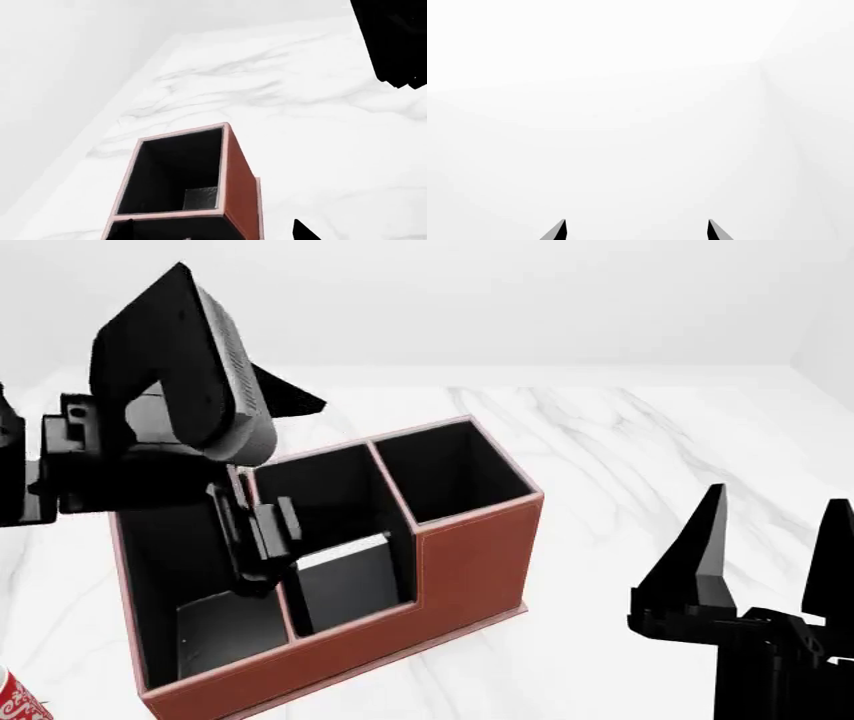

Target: Pick up the book and place it in the back compartment of the caddy.

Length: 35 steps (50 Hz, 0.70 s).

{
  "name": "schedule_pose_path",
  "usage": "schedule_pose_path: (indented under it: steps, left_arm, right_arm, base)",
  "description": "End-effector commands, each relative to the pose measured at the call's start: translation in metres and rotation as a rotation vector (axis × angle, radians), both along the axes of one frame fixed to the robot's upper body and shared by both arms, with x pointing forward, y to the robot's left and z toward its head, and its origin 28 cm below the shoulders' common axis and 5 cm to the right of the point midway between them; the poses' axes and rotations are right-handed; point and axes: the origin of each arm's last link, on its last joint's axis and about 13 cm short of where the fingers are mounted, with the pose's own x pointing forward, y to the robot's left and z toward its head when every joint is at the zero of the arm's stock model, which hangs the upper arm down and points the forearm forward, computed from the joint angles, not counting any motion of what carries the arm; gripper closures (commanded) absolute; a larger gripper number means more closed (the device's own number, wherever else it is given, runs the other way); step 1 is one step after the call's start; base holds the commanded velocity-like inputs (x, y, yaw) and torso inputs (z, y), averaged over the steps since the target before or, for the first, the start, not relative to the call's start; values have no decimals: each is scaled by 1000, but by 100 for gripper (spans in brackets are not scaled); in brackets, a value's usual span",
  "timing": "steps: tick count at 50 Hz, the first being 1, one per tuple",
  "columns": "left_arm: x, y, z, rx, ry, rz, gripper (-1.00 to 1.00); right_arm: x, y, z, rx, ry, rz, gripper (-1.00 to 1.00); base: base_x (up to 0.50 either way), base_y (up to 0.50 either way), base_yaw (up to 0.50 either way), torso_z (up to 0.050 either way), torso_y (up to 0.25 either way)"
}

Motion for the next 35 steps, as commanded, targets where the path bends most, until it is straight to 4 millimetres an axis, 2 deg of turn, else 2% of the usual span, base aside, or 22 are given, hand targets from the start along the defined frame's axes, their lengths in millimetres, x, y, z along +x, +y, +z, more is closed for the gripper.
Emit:
schedule_pose_path:
  steps: [1, 7, 10, 12, 13, 17, 23, 26, 27, 28, 29, 35]
  left_arm:
    - [-51, 21, -8, -118, -160, 24, -100]
    - [-77, 33, -26, -234, -268, 78, -100]
    - [-86, 40, -34, -351, -347, 153, -100]
    - [-83, 40, -38, -411, -368, 203, -100]
    - [-78, 42, -47, -460, -406, 273, -100]
    - [-71, 49, -68, -564, -416, 368, -100]
    - [-71, 49, -69, -598, -429, 400, -100]
    - [-67, 53, -68, -647, -460, 482, -100]
    - [-64, 55, -70, -697, -536, 572, -100]
    - [-65, 55, -71, -697, -536, 572, -100]
    - [-66, 55, -74, -734, -622, 619, -100]
    - [-67, 53, -95, -752, -730, 702, -100]
  right_arm:
    - [0, 0, 1, -13, -13, -7, -100]
    - [0, 0, 2, -16, -13, -3, -100]
    - [2, -1, 5, -12, -16, -5, -100]
    - [3, -1, 5, -10, -16, -7, -100]
    - [4, -2, 5, -6, -14, -11, -100]
    - [1, -1, 5, -4, -16, -10, -100]
    - [2, -1, 5, -3, -16, -7, -100]
    - [4, -1, 6, -2, -14, -9, -100]
    - [2, -2, 8, 1, -20, -15, -100]
    - [2, -2, 8, 1, -20, -15, -100]
    - [1, -2, 8, 1, -24, -17, -100]
    - [2, -2, 8, -1, -24, -20, -100]
  base:
    - [0, 0, 0, 0, 0]
    - [0, 0, 0, 0, 0]
    - [0, 0, 0, 0, 0]
    - [0, 0, 0, 0, 0]
    - [0, 0, 0, 0, 0]
    - [0, 0, 0, 0, 0]
    - [0, 0, 0, 0, 0]
    - [0, 0, 0, 0, 0]
    - [0, 0, 0, 0, 0]
    - [0, 0, 0, 0, 0]
    - [0, 0, 0, 0, 0]
    - [0, 0, 0, 0, 0]
